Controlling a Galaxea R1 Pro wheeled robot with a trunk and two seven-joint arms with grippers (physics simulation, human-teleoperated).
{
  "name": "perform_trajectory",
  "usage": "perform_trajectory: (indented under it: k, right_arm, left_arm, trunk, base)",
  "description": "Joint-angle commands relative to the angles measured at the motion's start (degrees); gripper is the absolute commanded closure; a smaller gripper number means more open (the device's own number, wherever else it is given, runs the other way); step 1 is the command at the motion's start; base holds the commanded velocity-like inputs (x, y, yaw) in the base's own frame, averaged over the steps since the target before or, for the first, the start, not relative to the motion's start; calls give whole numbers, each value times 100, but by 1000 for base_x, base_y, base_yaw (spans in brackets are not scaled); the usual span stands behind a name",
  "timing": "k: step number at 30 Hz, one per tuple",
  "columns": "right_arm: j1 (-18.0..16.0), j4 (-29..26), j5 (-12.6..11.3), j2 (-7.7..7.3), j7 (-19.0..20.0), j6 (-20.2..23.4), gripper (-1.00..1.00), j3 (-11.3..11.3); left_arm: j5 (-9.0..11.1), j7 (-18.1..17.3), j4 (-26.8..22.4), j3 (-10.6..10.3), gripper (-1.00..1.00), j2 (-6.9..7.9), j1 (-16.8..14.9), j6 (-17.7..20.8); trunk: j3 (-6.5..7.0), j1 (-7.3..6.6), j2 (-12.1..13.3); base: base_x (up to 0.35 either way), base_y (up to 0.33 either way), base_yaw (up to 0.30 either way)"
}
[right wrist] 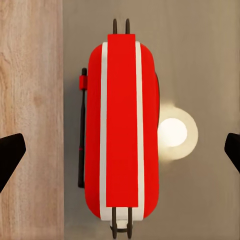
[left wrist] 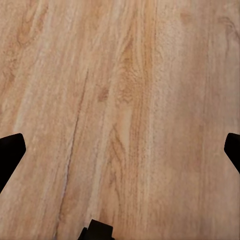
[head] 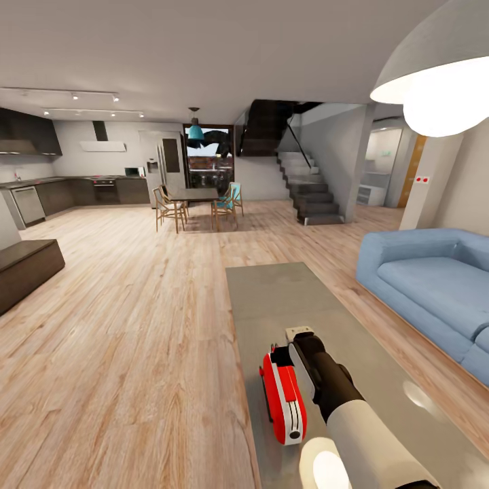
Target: Turn on the radio receiver that's on the table in the living room.
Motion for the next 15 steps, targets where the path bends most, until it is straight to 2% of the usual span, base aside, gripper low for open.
perform_trajectory:
  k: [1, 15]
  right_arm:
    - [-3, -5, -15, -1, -29, 25, -100, 14]
    - [-3, 9, -15, -3, -25, 33, -100, 21]
  left_arm:
    - [1, 3, -7, 15, -100, -7, 0, -9]
    - [-6, 13, -9, 14, -100, -65, 0, -13]
  trunk:
    - [-24, 23, -45]
    - [-257, 308, -566]
  base:
    - [0, 0, 0]
    - [0, 0, 0]
